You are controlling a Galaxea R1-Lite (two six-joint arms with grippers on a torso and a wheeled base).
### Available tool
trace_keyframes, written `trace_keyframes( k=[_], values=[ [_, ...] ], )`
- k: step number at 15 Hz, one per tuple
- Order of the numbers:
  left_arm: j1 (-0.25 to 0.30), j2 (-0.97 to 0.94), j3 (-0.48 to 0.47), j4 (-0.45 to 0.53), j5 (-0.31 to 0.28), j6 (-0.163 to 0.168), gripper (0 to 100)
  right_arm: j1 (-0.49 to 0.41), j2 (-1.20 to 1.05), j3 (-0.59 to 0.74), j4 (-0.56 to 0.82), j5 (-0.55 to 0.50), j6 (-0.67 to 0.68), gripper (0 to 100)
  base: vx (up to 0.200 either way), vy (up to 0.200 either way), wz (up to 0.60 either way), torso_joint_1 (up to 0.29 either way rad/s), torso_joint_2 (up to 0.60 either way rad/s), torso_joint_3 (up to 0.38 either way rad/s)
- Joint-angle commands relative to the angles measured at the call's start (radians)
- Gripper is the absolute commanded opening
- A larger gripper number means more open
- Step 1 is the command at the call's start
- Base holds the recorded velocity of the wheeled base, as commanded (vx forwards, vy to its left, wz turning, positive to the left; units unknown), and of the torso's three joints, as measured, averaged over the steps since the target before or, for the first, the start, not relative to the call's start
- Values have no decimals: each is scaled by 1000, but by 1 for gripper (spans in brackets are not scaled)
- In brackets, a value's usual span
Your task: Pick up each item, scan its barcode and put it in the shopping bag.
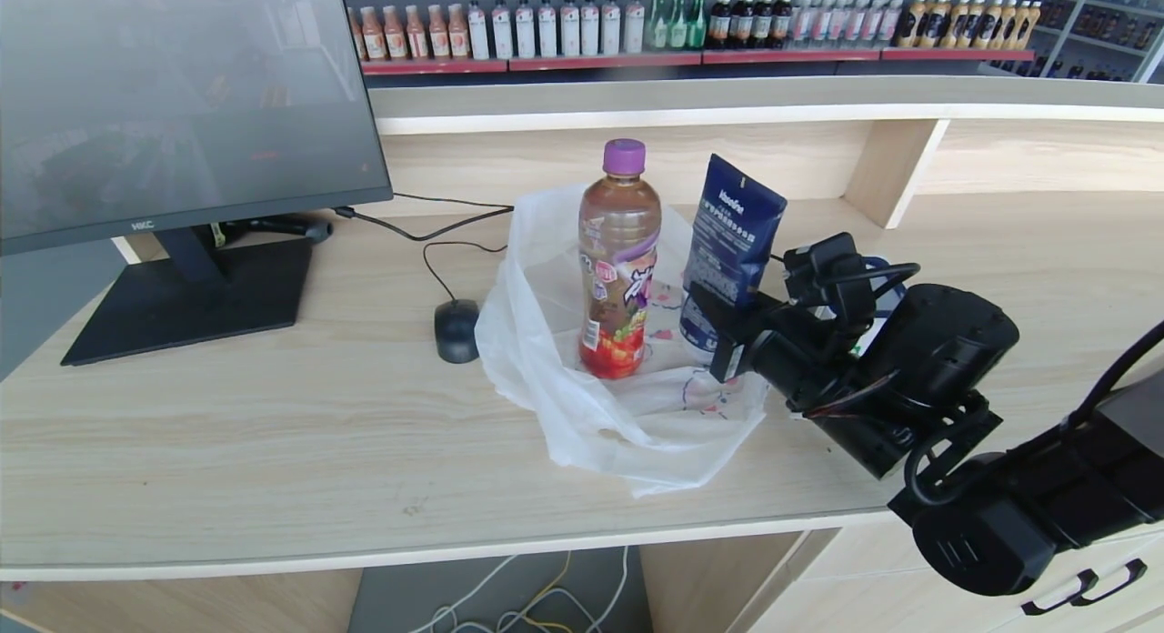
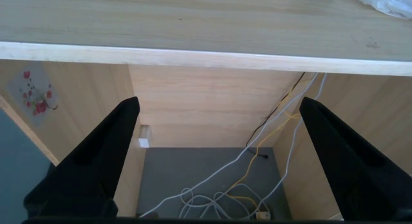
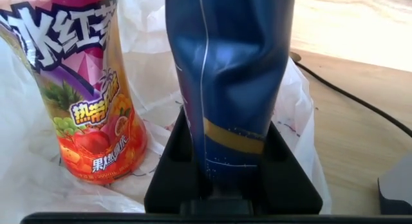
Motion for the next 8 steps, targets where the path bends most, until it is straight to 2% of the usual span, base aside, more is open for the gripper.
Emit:
trace_keyframes(
  k=[1, 8],
  values=[
    [0, 0, 0, 0, 0, 0, 100, 1, 3, -3, -1, 0, 0, 100, 0, 0, 0, 0, 0, 0],
    [0, 1, 0, 0, 2, 0, 100, -2, -2, -1, -3, 0, 1, 100, 0, 0, 0, 0, 0, 0]
  ],
)
